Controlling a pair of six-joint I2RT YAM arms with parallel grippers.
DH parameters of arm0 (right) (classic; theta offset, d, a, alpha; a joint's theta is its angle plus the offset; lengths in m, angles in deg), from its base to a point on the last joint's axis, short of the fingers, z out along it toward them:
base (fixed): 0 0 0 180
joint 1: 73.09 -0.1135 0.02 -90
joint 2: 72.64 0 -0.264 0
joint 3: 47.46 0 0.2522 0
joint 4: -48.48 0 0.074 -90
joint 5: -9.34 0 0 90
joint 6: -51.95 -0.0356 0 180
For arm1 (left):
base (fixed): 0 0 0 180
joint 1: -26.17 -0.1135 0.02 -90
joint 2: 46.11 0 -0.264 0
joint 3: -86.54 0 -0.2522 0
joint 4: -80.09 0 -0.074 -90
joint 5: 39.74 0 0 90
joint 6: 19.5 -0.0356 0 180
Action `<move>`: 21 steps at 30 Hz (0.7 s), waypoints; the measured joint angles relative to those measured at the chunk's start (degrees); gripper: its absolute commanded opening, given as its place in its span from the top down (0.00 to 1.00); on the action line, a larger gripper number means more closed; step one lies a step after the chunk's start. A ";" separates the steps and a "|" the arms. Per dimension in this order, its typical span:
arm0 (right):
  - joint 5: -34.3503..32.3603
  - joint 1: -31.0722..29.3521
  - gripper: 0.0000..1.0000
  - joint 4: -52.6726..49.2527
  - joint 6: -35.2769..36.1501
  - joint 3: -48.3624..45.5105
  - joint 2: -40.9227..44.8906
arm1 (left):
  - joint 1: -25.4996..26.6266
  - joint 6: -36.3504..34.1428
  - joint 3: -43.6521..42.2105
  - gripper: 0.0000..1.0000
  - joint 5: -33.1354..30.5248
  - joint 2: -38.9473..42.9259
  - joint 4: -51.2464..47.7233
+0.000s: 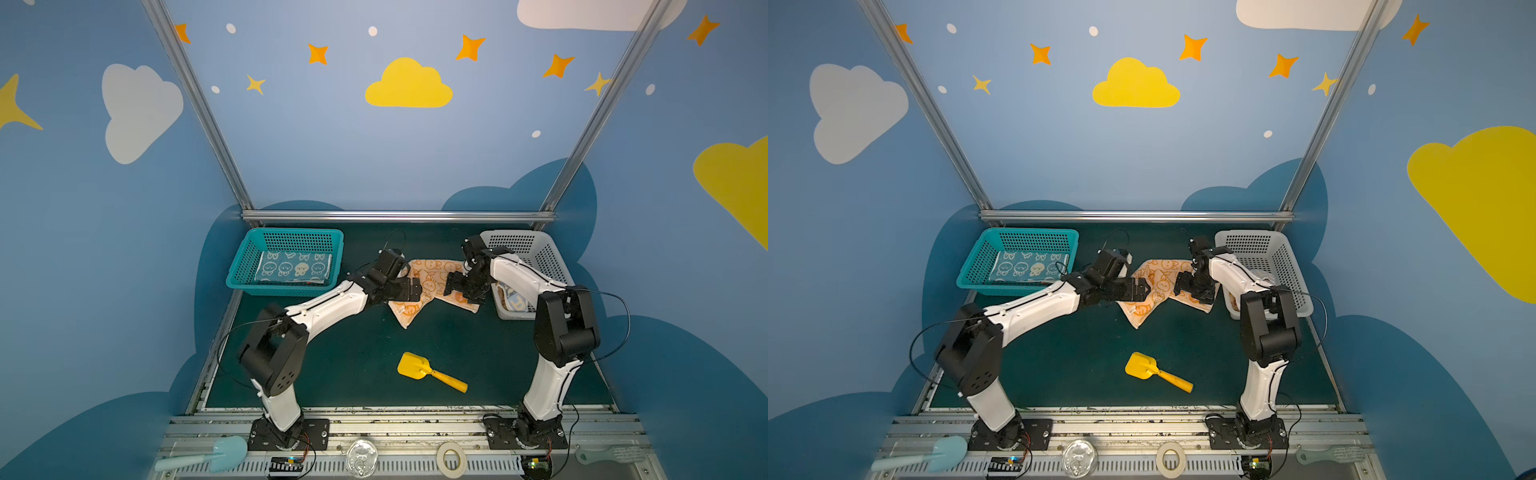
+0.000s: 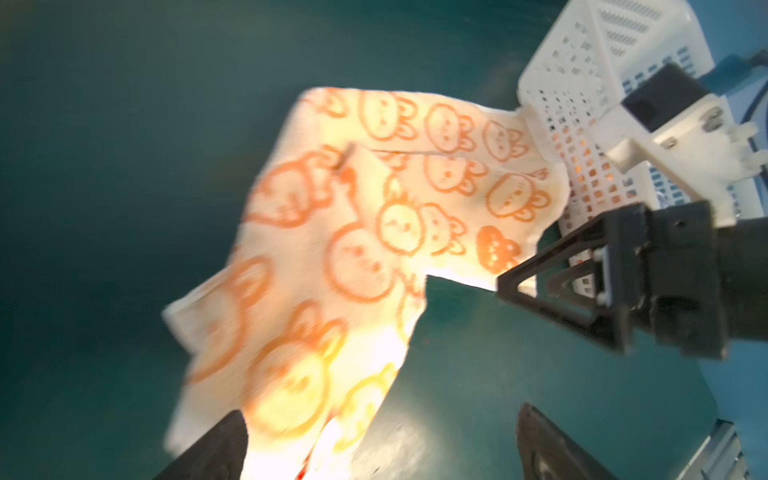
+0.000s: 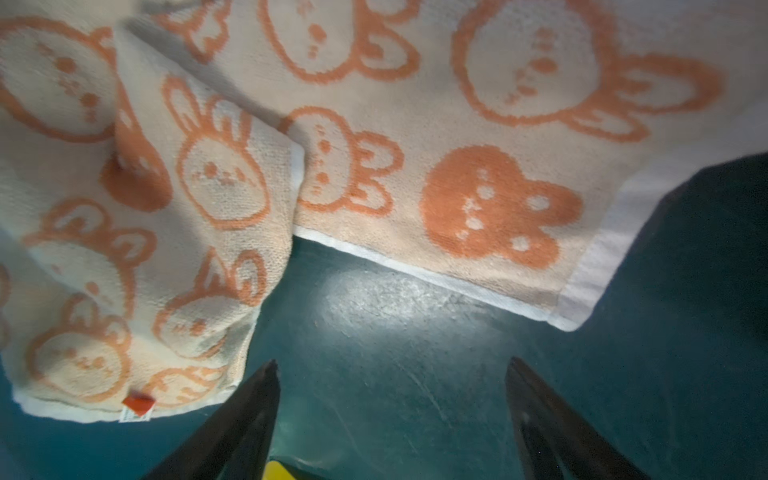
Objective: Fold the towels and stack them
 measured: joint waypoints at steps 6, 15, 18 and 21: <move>-0.35 2.34 0.15 0.50 1.53 -1.99 0.00 | 0.66 -0.20 7.74 0.00 3.48 -9.44 -2.93; -1.25 4.24 0.15 0.68 2.99 -2.01 -0.37 | -1.20 -1.01 6.58 0.00 5.20 -12.57 -8.17; -1.20 4.24 0.15 1.07 3.10 -2.01 -1.53 | -3.67 -1.92 6.60 0.00 5.35 -13.33 -9.35; -1.18 4.02 0.15 1.46 3.28 -2.01 -2.86 | -5.84 -3.04 7.52 0.00 5.35 -14.12 -10.51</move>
